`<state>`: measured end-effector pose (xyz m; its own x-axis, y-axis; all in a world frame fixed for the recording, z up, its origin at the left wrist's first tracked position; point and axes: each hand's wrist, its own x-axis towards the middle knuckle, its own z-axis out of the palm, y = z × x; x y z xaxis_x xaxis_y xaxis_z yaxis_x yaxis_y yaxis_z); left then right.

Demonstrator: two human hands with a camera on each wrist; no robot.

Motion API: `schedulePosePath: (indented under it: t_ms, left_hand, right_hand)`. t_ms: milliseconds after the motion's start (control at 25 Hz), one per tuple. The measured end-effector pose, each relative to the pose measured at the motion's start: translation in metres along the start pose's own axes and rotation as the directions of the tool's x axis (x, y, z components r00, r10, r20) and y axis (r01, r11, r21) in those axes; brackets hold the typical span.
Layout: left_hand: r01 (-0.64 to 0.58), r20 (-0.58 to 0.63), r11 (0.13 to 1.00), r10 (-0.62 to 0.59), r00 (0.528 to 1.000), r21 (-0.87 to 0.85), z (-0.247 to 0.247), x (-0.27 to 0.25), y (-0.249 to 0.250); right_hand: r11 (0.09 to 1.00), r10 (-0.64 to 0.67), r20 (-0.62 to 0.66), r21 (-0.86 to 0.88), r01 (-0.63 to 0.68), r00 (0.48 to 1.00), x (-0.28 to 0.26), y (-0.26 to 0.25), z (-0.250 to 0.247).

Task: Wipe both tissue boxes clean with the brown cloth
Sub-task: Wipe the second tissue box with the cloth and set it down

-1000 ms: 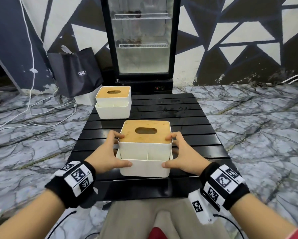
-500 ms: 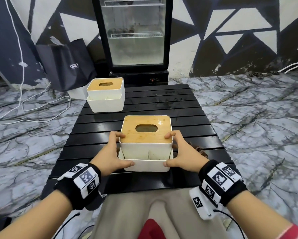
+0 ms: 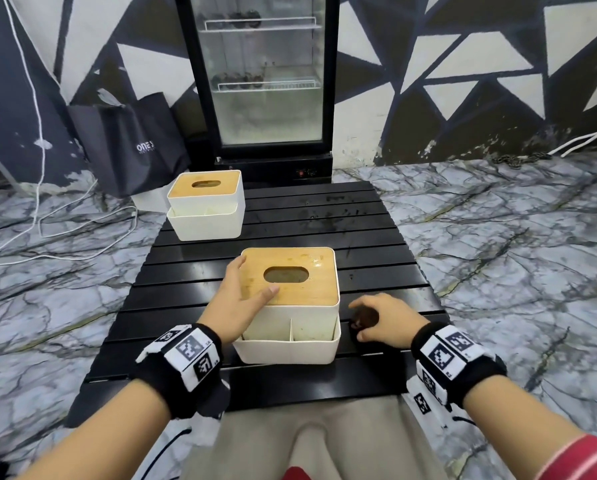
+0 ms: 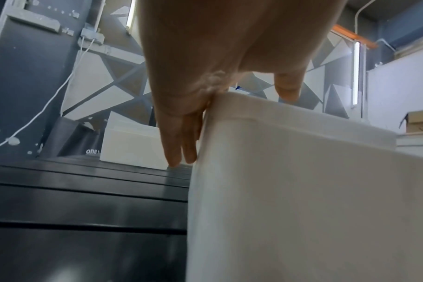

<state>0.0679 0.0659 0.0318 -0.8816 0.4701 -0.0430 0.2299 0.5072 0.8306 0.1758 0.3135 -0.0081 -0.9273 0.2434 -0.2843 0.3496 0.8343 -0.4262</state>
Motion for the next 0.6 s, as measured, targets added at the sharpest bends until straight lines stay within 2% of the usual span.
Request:
schedulePosePath:
  t_ms: [40, 240, 360, 400, 480, 600]
  left_hand:
    - [0.01, -0.009, 1.0, -0.01, 1.0, 0.003, 0.002, 0.004, 0.0]
    - [0.033, 0.008, 0.999, -0.033, 0.999, 0.018, 0.005, 0.011, -0.002]
    - [0.036, 0.01, 0.998, -0.036, 0.999, 0.043, 0.004, 0.011, -0.002]
    - [0.038, 0.016, 0.998, -0.039, 0.999, 0.04, 0.004, 0.011, -0.002]
    - [0.032, 0.041, 0.999, -0.033, 0.999, 0.015, 0.003, 0.008, 0.002]
    - [0.031, 0.072, 0.999, -0.033, 0.997, 0.032, 0.003, 0.008, 0.01]
  right_hand:
    - [0.999, -0.001, 0.023, -0.034, 0.001, 1.0, 0.001, 0.0, 0.001]
    - [0.992, -0.039, -0.023, -0.12, 0.036, 0.999, -0.002, -0.003, 0.002]
    - [0.998, -0.046, -0.025, -0.046, 0.045, 0.999, -0.004, -0.003, -0.004]
    - [0.999, -0.04, -0.062, 0.009, 0.041, 0.997, -0.005, -0.003, -0.008]
    - [0.989, -0.009, -0.219, 0.142, 0.041, 0.976, -0.007, -0.008, -0.023]
    - [0.937, -0.001, -0.453, 0.312, 0.16, 0.891, -0.01, -0.027, -0.045]
